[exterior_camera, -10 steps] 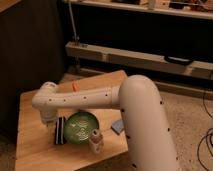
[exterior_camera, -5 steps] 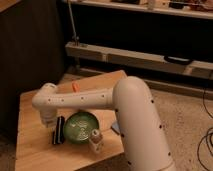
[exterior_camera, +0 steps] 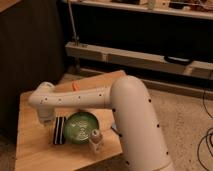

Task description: Push the eraser across the table

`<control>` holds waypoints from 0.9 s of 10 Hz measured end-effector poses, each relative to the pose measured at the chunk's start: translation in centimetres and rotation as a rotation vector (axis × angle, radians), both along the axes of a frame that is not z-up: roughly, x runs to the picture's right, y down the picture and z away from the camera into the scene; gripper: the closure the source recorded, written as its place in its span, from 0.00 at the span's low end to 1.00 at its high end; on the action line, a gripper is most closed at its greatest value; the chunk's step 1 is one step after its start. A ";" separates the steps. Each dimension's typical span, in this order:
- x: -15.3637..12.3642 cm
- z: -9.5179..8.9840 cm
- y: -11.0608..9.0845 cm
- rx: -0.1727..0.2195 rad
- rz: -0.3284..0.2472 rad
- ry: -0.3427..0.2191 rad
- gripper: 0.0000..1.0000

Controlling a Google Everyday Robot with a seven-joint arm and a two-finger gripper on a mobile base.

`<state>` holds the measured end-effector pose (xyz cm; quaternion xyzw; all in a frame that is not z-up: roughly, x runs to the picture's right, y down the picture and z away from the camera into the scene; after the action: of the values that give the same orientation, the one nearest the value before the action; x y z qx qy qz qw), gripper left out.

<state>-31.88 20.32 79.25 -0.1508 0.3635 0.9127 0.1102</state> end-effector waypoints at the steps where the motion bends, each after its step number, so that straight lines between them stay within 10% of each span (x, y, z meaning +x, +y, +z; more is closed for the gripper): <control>1: -0.1 0.0 0.0 -0.001 0.001 -0.002 1.00; 9: 2.4 1.0 1.7 -0.014 0.043 0.046 1.00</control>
<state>-29.50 22.04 80.26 -0.1382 0.3691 0.9155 0.0811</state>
